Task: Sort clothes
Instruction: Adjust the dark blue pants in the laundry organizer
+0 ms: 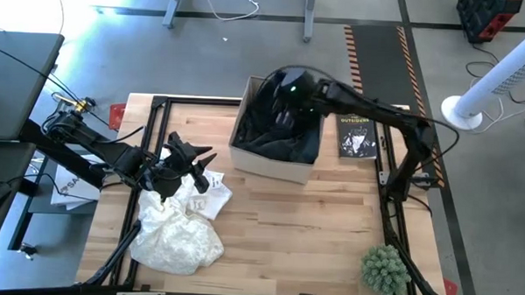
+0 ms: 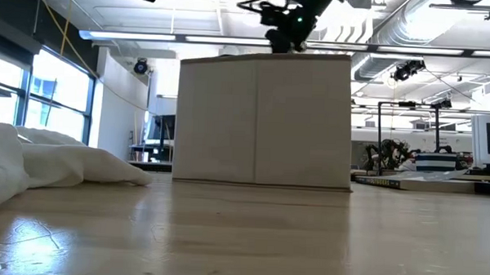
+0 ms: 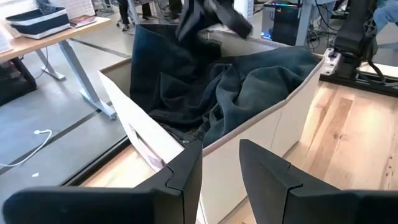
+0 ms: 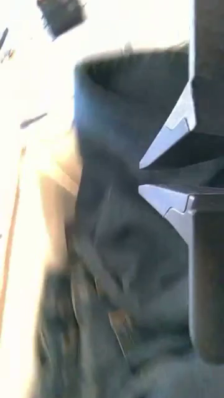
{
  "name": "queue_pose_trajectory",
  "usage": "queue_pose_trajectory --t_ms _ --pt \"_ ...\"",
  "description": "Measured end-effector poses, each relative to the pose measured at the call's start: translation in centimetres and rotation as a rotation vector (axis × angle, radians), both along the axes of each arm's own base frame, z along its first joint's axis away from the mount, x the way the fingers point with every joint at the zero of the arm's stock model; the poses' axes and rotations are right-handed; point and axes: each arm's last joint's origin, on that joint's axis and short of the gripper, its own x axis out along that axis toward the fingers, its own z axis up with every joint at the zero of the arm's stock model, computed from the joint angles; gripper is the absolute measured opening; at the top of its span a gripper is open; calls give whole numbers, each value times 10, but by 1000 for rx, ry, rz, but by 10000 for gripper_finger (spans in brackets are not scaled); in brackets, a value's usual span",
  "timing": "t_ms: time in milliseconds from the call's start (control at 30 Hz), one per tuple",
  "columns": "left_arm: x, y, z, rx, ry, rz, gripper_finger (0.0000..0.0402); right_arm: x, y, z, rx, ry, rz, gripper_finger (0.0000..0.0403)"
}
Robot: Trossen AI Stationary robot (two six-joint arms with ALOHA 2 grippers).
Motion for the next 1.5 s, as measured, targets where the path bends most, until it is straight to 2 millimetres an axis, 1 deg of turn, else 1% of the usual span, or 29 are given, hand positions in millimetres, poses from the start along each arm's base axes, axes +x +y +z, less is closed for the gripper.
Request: queue_pose_trajectory --t_ms 67,133,200,267,300,367,400,467,500,600,667,700,800,867,933,1000,1067,1167,1267,1333,1367,1433,1500 --pt "1 0 0 -2 -1 2 106 -9 -10 9 -12 -50 -95 44" --pt "2 -1 -1 0 3 1 106 -18 -25 10 -16 -75 -196 44" --pt "3 -2 -3 5 13 1 106 -22 -44 1 -11 -81 -317 44" --pt "6 -3 -5 11 25 1 106 -23 -62 -13 35 -86 -398 44" --pt "7 -4 -7 15 33 1 106 -22 -69 -21 78 -87 -393 44" --pt "10 -5 -10 24 51 2 106 -15 -78 -40 193 -83 -323 44" --pt "12 -6 -12 29 61 2 106 -9 -81 -48 249 -87 -278 44" --pt "15 -7 -15 38 78 2 106 2 -81 -75 376 -37 -164 44" --pt "16 -8 -17 42 87 2 106 7 -80 -88 369 29 -115 44" --pt "19 -9 -21 56 113 3 106 18 -74 -107 391 109 5 44" --pt "20 -9 -24 64 126 8 106 24 -68 -120 293 232 -6 44" --pt "21 -9 -24 69 130 13 106 25 -65 -122 253 274 -26 44" --pt "24 -6 -26 77 139 31 106 27 -56 -116 141 316 -81 44" --pt "26 -2 -26 77 140 51 106 27 -47 -104 75 323 -83 44" --pt "27 1 -27 76 143 66 106 25 -35 -84 27 292 -49 44" --pt "28 4 -27 68 141 76 106 24 -20 -59 -20 227 -13 44" --pt "29 6 -27 65 142 84 106 20 -3 -38 -49 185 32 44" --pt "29 7 -27 63 141 88 106 13 16 -16 -31 129 137 44" --pt "29 7 -27 60 138 86 106 7 27 0 98 12 276 44" --pt "29 7 -26 58 135 86 106 8 29 1 256 -73 389 44" --pt "29 6 -26 55 135 84 106 10 29 -2 339 -100 432 44" --pt "29 6 -26 53 135 83 106 16 27 -14 470 -117 493 44" --pt "29 6 -26 53 134 83 106 24 24 -31 543 -86 506 44"
